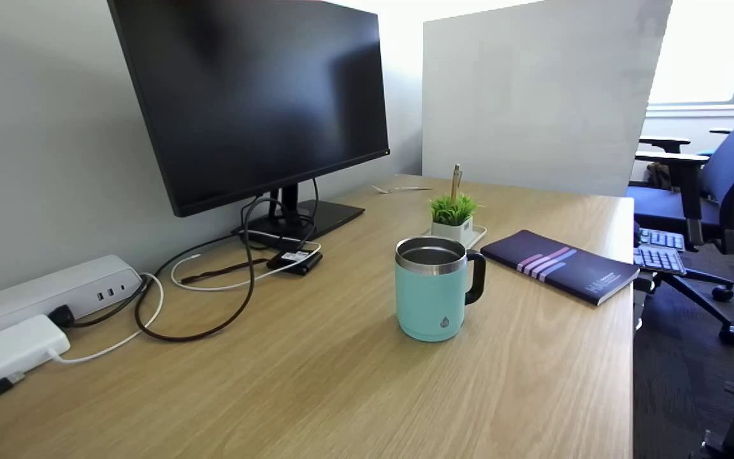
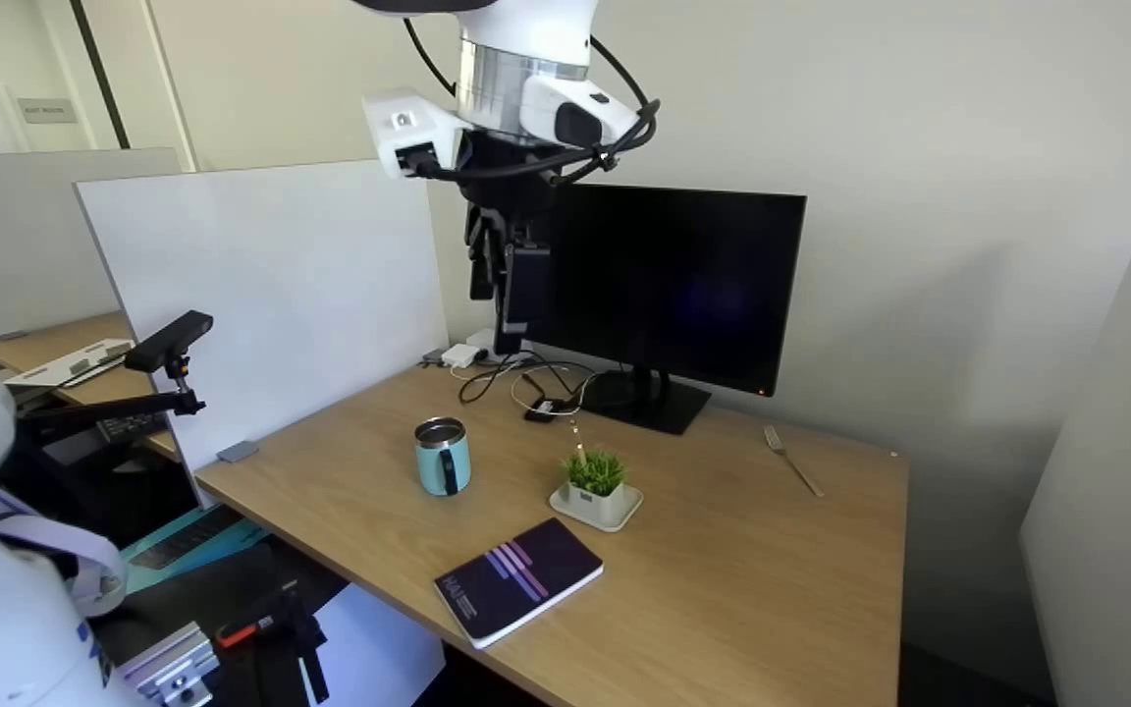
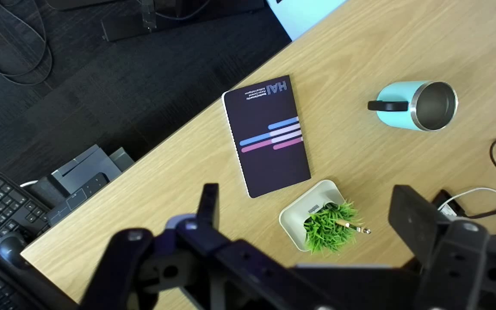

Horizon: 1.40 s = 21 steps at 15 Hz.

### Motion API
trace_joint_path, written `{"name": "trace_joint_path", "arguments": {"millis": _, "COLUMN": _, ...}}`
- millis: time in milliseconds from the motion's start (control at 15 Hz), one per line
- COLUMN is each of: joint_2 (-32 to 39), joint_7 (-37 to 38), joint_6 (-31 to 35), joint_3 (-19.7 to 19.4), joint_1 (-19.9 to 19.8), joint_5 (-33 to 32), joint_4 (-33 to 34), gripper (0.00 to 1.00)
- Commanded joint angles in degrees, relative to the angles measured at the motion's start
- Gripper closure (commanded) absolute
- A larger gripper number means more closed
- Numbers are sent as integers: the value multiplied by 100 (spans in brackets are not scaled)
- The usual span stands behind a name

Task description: Pick the pen and put it in the cup

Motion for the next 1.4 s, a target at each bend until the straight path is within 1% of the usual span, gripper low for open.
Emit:
{"name": "trace_joint_path", "arguments": {"millis": 0, "joint_2": 22, "joint_7": -45, "joint_6": -25, "joint_3": 144, "joint_1": -171, "joint_5": 44, "joint_4": 20, "gripper": 0}}
{"name": "trace_joint_path", "arguments": {"millis": 1067, "joint_2": 22, "joint_7": -45, "joint_6": -25, "joint_3": 144, "joint_1": -171, "joint_5": 44, "joint_4": 20, "gripper": 0}}
{"name": "trace_joint_path", "arguments": {"millis": 1200, "joint_2": 175, "joint_7": 77, "joint_6": 20, "joint_3": 223, "joint_1": -89, "joint_5": 230, "joint_4": 187, "gripper": 0}}
{"name": "trace_joint_path", "arguments": {"millis": 1333, "joint_2": 473, "joint_7": 285, "joint_6": 109, "joint_3": 362, "joint_1": -4, "joint_5": 590, "joint_4": 495, "gripper": 0}}
